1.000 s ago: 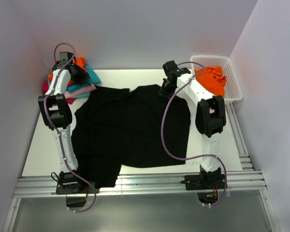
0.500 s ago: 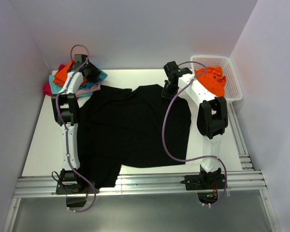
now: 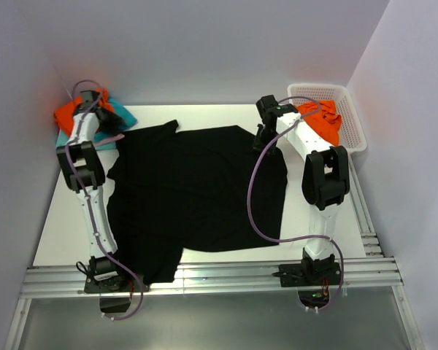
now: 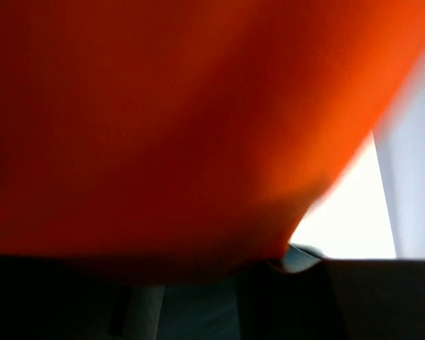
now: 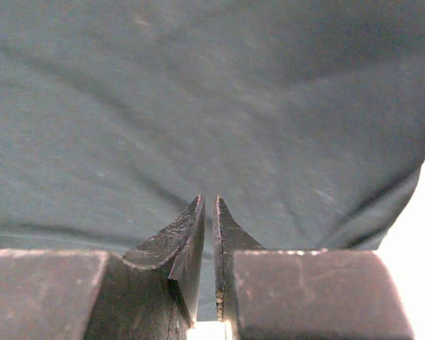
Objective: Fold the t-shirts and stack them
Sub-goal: Flatten out the tshirt
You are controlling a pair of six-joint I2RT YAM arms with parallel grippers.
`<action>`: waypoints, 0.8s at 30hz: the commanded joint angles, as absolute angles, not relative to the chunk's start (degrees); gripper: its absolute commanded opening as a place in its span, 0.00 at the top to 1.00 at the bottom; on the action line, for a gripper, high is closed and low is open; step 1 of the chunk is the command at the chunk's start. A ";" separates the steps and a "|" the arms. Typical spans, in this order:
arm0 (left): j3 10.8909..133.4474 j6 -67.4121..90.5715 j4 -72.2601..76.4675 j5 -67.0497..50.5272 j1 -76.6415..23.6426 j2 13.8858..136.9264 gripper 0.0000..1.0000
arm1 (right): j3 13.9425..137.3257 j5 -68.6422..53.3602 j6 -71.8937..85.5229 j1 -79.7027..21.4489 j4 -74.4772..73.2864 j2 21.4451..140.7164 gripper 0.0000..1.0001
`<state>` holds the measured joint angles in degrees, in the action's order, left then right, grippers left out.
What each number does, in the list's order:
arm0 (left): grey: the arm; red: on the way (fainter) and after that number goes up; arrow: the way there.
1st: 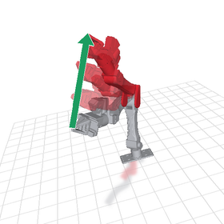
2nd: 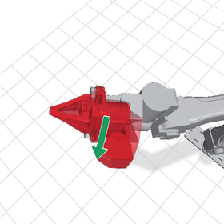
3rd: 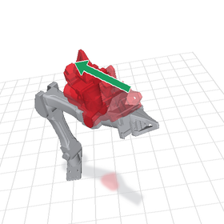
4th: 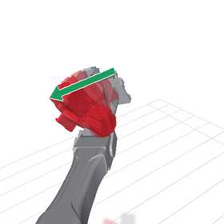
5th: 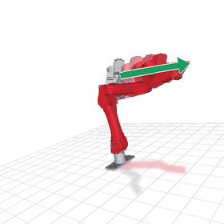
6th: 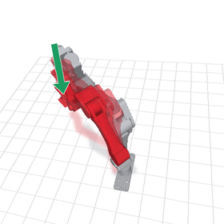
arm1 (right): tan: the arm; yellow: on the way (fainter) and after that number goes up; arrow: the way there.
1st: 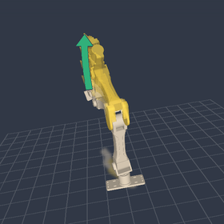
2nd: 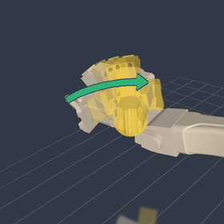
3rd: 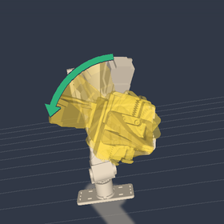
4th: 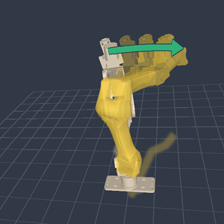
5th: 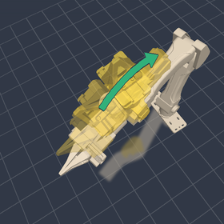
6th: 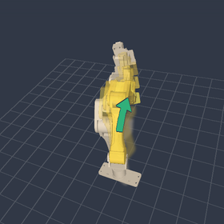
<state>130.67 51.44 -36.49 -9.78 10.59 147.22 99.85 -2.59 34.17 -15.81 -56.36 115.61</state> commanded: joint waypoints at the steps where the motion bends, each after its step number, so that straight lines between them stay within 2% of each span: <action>1: 128.41 49.13 -39.56 -1.31 21.07 146.16 0.57 | 98.53 -2.20 33.31 -15.73 -55.99 112.15 0.84; 7: 125.25 52.03 -34.03 -12.20 26.98 143.88 0.55 | 96.33 -2.11 33.66 -15.73 -54.84 111.18 0.84; 16: 120.50 59.50 -19.08 -29.51 23.39 138.61 0.52 | 104.40 -0.88 33.31 -15.73 -57.30 114.96 0.70; 17: 120.32 59.76 -18.46 -30.05 22.60 138.17 0.52 | 106.07 -0.88 33.48 -15.73 -57.57 115.57 0.61; 19: 119.80 60.03 -16.53 -32.06 20.14 136.85 0.51 | 107.31 -0.79 33.75 -15.73 -58.01 115.93 0.50; 20: 119.71 60.20 -15.83 -32.69 19.34 135.89 0.50 | 107.92 -0.62 34.01 -15.73 -58.01 115.93 0.42; 21: 119.62 60.38 -15.39 -33.13 17.94 135.36 0.50 | 108.02 -0.79 34.01 -15.73 -57.75 115.75 0.38; 24: 120.49 59.33 -15.29 -32.78 15.74 133.08 0.47 | 107.41 -0.79 34.01 -15.82 -57.40 115.05 0.36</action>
